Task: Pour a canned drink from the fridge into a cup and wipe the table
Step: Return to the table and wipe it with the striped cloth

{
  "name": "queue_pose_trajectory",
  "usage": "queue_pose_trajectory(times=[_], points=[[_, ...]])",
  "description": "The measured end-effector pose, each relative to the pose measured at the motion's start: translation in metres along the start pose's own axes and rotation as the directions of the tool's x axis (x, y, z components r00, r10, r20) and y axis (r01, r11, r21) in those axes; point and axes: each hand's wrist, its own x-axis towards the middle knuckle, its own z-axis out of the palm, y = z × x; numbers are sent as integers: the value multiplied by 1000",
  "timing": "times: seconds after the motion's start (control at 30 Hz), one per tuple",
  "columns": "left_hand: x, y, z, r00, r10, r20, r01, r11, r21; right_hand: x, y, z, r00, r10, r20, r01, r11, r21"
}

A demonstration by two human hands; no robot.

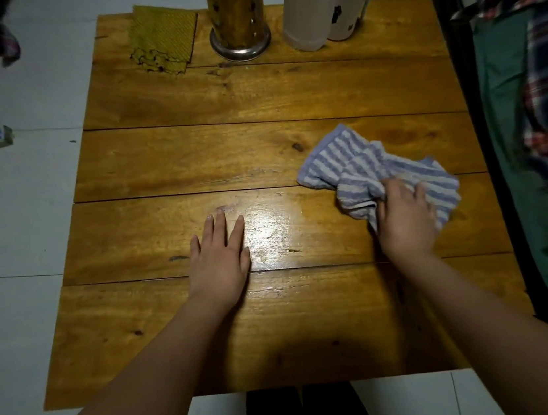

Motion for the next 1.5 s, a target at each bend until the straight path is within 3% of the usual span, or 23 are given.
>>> queue_pose_trajectory(times=[0.13,0.23,0.4,0.47,0.57,0.7,0.8,0.97,1.13,1.23,1.37,1.5], points=[[-1,0,1,1000,6,-1,-6,1000,10,-20,-51,6,999,-46,23,45,998,38],[0,-2,1,1000,12,-4,-12,1000,14,-42,-80,15,972,-220,87,224,974,-42],[0,-5,0,999,32,10,-32,999,6,-31,-66,14,927,-369,73,375,920,-110],[0,-6,0,999,36,10,-36,999,19,-17,-57,13,904,-401,145,417,904,-99],[1,-7,-1,999,43,9,-43,999,28,-2,-45,10,925,-343,161,355,934,-47],[0,-10,0,999,46,24,-47,998,52,4,-17,5,996,-74,44,73,997,19],[-1,-10,2,999,39,19,-39,999,27,5,-21,3,997,71,38,-75,992,99],[-2,-8,2,999,31,19,-31,1000,-3,-8,-62,13,998,3,67,-11,994,113],[-1,-11,2,999,45,24,-45,999,-14,-49,-95,25,952,-264,154,256,964,68],[-2,-12,-1,998,47,37,-47,999,12,-59,-89,27,935,-309,175,310,950,19],[-2,-11,-4,998,47,52,-48,999,23,-45,-65,21,965,-228,132,230,973,1],[-3,-8,-4,998,33,53,-34,999,25,-32,-33,12,997,-27,79,26,1000,12]])
